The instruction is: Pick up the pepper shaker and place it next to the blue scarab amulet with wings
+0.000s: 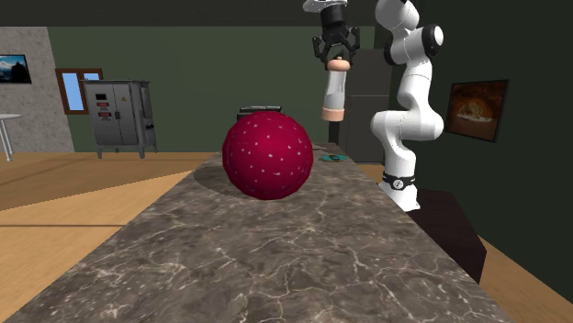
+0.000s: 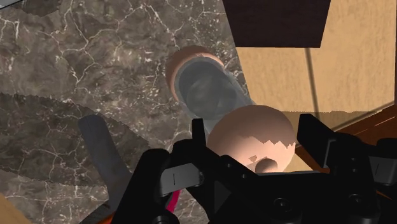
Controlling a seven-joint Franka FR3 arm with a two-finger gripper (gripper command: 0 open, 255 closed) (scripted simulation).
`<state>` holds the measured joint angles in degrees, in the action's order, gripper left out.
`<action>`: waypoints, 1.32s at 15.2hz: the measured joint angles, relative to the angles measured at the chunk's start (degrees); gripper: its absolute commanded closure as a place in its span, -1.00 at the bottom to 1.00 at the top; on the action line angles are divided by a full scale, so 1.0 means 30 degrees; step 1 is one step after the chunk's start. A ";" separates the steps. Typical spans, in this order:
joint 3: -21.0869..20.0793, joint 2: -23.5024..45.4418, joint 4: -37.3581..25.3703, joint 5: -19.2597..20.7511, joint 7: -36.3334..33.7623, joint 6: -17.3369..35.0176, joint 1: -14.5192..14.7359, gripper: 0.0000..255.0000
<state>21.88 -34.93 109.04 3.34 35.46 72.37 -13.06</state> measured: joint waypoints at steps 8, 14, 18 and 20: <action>0.0050 -0.0971 0.2848 0.0310 0.0025 0.1894 -0.0259 1.00; 0.0150 -0.1525 0.4803 0.0534 0.0063 0.3301 -0.0434 1.00; 0.0234 -0.1837 0.6030 0.0678 0.0087 0.4219 -0.0547 1.00; 0.0300 -0.1998 0.6654 0.0769 0.0123 0.4684 -0.0615 1.00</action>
<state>22.78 -40.92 129.00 5.64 35.83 86.42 -14.90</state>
